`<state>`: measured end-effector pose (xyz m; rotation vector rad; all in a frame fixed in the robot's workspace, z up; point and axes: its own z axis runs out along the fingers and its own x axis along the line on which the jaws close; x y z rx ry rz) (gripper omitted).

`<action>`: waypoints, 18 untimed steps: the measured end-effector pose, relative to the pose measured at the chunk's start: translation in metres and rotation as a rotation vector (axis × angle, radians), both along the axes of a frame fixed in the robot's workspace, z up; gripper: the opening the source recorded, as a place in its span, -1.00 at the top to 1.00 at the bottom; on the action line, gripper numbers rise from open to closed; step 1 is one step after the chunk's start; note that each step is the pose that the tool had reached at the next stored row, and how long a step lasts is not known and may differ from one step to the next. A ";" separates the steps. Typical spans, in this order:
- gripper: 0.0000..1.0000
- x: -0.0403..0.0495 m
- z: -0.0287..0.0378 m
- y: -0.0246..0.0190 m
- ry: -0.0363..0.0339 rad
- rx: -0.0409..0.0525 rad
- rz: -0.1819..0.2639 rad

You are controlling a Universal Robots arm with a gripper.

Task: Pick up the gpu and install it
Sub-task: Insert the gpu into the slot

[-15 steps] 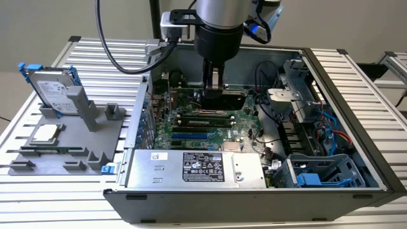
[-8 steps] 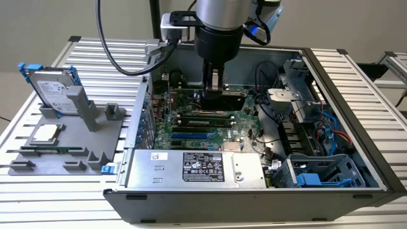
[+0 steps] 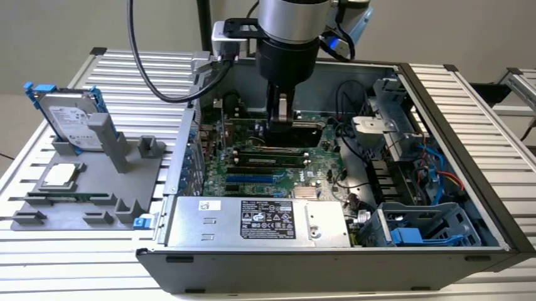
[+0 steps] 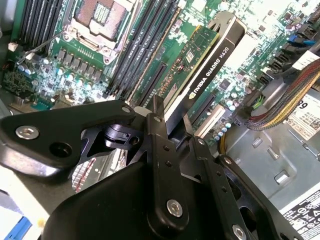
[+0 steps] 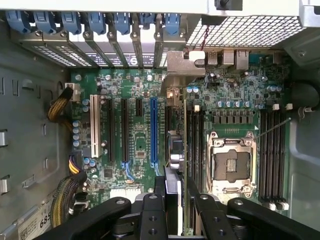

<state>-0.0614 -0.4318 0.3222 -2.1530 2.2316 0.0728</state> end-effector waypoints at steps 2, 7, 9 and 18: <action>1.00 0.0000 -0.0010 0.0000 0.0000 0.0001 0.000; 1.00 0.0000 -0.0043 0.0000 -0.0001 0.0001 0.000; 1.00 0.0000 -0.0055 0.0000 -0.0001 0.0001 0.000; 1.00 0.0000 -0.0142 0.0000 -0.0052 0.0001 0.000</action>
